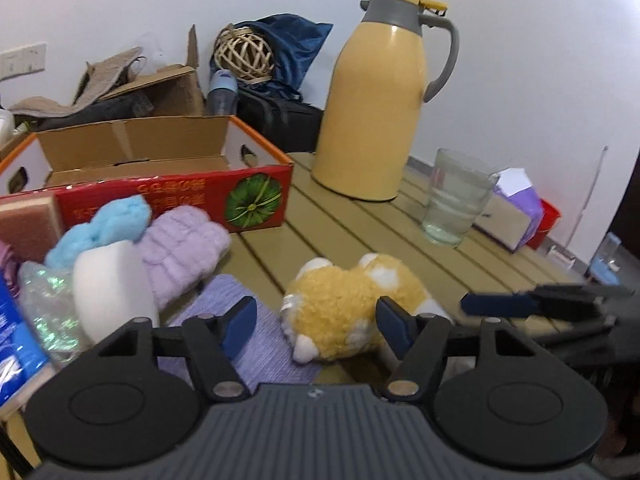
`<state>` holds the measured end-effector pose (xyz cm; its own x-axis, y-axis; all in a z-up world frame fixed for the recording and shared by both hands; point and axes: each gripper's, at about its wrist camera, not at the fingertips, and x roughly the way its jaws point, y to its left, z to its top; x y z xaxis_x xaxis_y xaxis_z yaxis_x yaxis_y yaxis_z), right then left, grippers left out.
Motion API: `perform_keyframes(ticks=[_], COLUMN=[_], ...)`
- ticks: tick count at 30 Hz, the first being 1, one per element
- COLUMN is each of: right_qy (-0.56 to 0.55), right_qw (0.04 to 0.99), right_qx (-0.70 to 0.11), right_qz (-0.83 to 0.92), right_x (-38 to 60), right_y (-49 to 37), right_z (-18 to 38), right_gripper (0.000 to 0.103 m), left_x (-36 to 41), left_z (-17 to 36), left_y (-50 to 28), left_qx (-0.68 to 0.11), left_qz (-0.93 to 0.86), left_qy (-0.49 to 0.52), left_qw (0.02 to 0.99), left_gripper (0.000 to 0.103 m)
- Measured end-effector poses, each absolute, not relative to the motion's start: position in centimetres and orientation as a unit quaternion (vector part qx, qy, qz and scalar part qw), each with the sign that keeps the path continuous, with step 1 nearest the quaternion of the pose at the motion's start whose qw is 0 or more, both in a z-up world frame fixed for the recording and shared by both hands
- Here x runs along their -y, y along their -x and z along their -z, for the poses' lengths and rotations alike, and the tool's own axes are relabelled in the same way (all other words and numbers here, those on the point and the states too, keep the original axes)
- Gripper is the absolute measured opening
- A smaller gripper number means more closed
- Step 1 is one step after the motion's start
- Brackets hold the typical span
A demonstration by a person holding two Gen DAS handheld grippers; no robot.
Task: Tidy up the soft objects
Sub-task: 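Reach the right gripper to the white-and-yellow plush toy and grasp it, then carry the plush toy with the right gripper into the cardboard box and release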
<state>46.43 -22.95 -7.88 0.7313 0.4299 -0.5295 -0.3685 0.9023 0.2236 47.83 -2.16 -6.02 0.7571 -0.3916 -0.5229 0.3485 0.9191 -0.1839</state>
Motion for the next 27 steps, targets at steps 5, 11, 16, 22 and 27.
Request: perform_keyframes(ticks=[5,11,16,22,27], right_qy=[-0.04,-0.049,-0.045,-0.069,-0.075], right_qw=[0.921,0.928,0.932,0.918,0.914], right_qx=[-0.316,-0.294,-0.255,-0.281,-0.319], right_qz=[-0.226,-0.222,-0.254,-0.272,-0.241], right_x=[21.6,21.6,20.4,17.0,13.7], right_y=[-46.7,-46.8,-50.9,-61.7,-71.1], right_z=[9.2,7.4,1.1,-2.0,-0.6], right_gripper=[0.052,0.048,0.047,0.046,0.046], left_x=[2.1,1.0,-1.5,-4.6,-7.1], left_z=[6.3,4.2,-2.0,-5.2,-3.3], left_y=[-48.9,-49.5,-53.1,-63.4,-71.2], left_qx=[-0.298,-0.275,-0.241,-0.28,-0.317], left_qz=[0.221,0.218,0.208,0.176,0.135], left_qy=[0.054,0.09,0.098,0.115,0.132], left_qw=[0.927,0.932,0.943,0.937,0.929], left_gripper=[0.046,0.042,0.043,0.049,0.061])
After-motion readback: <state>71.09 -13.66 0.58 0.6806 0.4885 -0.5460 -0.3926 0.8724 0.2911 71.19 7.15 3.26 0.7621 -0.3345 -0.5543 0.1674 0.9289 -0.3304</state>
